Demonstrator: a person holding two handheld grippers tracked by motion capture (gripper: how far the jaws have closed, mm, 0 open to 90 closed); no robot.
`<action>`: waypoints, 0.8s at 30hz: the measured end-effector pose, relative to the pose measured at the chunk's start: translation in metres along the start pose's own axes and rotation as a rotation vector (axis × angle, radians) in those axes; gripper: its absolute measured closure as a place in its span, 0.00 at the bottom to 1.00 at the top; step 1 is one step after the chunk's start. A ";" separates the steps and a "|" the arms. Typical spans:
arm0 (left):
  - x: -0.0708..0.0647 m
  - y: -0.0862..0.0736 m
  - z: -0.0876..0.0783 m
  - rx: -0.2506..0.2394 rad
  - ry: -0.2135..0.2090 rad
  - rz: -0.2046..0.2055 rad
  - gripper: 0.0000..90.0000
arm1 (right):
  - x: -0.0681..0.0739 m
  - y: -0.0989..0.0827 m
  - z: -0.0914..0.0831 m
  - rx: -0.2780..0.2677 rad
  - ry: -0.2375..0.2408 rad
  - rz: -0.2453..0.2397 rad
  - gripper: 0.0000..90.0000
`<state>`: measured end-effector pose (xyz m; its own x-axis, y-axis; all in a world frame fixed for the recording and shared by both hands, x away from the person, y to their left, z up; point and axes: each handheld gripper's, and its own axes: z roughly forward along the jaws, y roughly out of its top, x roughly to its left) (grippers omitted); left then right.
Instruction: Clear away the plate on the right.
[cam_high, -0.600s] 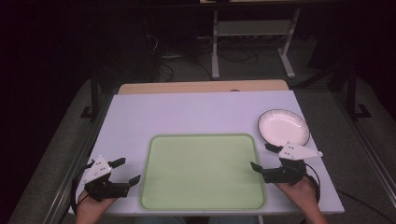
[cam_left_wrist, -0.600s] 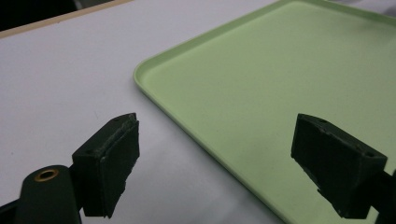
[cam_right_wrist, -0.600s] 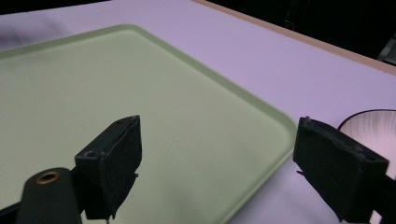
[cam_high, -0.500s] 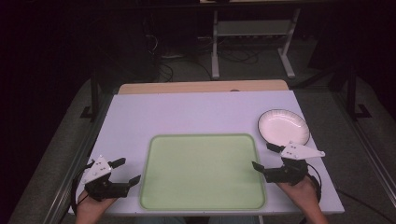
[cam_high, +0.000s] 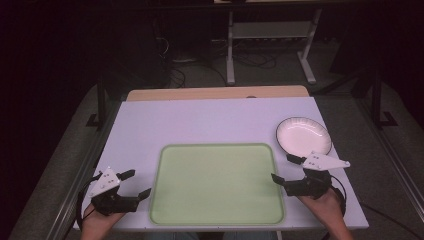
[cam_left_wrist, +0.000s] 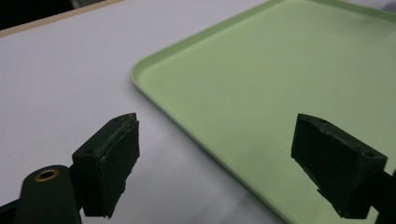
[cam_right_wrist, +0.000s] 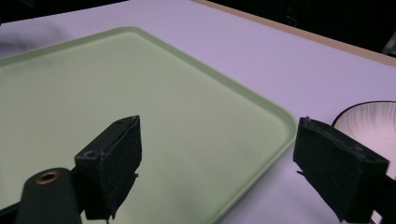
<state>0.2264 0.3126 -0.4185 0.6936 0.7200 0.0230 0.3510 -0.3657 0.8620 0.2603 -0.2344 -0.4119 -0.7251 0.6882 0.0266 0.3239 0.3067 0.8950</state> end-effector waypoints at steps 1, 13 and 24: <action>0.000 0.000 0.000 0.001 0.000 0.000 0.17 | 0.000 0.000 -0.001 0.001 0.000 -0.002 0.16; 0.001 -0.001 -0.002 -0.005 0.008 -0.009 0.17 | -0.010 -0.001 -0.004 0.043 0.014 0.023 0.16; 0.001 -0.001 -0.004 -0.012 0.016 -0.012 0.17 | -0.022 0.000 -0.017 0.089 0.023 0.046 0.16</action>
<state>0.2244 0.3160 -0.4169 0.6795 0.7334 0.0209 0.3512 -0.3501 0.8684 0.2661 -0.2602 -0.4047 -0.7218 0.6877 0.0776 0.4089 0.3333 0.8496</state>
